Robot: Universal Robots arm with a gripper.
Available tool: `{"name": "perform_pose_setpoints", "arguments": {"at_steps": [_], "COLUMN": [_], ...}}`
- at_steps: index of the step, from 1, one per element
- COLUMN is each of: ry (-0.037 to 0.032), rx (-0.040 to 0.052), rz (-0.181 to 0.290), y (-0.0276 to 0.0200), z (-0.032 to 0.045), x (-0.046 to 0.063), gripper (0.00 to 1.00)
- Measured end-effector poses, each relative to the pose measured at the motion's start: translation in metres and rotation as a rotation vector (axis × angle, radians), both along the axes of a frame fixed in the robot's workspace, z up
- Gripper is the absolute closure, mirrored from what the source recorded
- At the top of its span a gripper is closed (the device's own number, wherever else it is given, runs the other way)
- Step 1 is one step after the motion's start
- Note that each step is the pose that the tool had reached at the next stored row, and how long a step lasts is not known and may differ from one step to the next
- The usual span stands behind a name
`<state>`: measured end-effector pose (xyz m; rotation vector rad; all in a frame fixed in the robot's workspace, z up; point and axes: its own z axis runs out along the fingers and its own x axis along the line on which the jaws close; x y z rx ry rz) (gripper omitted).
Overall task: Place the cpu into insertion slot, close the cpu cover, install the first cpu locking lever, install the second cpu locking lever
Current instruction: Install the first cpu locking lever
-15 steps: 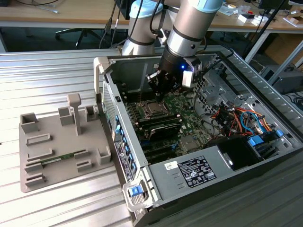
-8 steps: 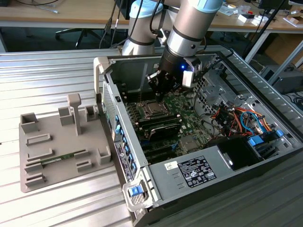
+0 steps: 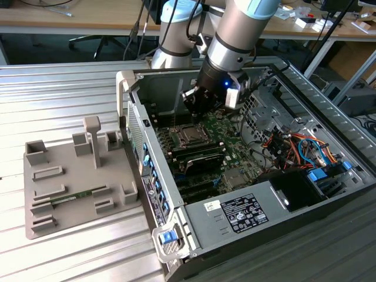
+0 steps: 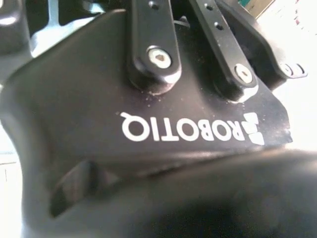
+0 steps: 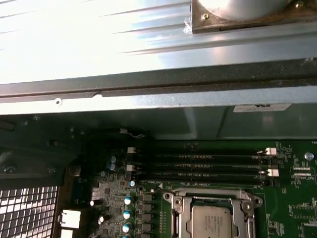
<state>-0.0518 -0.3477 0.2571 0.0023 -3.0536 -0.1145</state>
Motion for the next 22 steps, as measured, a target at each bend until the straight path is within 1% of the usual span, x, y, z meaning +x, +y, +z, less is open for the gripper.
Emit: {"name": "perform_pose_setpoints", "arguments": {"at_steps": [1, 5, 14, 20, 22], "ry": [0.0, 0.0, -0.0001, -0.0002, -0.0002], "rx": [0.0021, 0.0023, 0.0025, 0.0061, 0.0087], "rz": [0.002, 0.021, 0.023, 0.023, 0.023], "y": [0.0, 0.0, 0.0, 0.0, 0.0], "z": [0.0, 0.0, 0.0001, 0.0001, 0.0001], "x": [0.0, 0.0, -0.001, -0.001, -0.0011], "gripper": [0.89, 0.89, 0.89, 0.89, 0.89]}}
